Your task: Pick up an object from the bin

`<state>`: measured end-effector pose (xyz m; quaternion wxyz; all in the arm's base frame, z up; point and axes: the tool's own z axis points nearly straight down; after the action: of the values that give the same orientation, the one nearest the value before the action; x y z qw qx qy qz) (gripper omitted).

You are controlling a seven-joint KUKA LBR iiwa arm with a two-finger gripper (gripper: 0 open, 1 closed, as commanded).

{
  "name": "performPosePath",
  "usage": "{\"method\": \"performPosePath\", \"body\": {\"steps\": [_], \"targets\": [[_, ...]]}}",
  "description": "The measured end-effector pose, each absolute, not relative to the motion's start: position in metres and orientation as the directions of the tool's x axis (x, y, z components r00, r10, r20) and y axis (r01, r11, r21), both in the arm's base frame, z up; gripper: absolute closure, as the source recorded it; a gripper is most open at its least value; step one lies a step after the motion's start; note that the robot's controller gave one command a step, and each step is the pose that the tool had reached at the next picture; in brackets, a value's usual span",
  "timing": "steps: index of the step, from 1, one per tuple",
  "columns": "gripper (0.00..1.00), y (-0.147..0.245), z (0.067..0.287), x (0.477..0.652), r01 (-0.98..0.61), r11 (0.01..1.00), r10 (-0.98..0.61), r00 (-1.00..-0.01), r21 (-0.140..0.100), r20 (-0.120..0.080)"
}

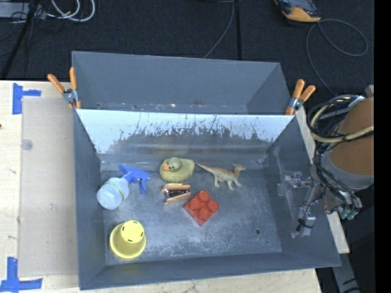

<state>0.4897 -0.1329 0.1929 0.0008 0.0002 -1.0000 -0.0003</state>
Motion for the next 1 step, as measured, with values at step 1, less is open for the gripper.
{"method": "performPosePath", "body": {"steps": [1], "targets": [[0.0, -0.113, 0.1635, 0.5046, -0.057, 0.998, -0.057, -0.998, -0.002, -0.002]]}}
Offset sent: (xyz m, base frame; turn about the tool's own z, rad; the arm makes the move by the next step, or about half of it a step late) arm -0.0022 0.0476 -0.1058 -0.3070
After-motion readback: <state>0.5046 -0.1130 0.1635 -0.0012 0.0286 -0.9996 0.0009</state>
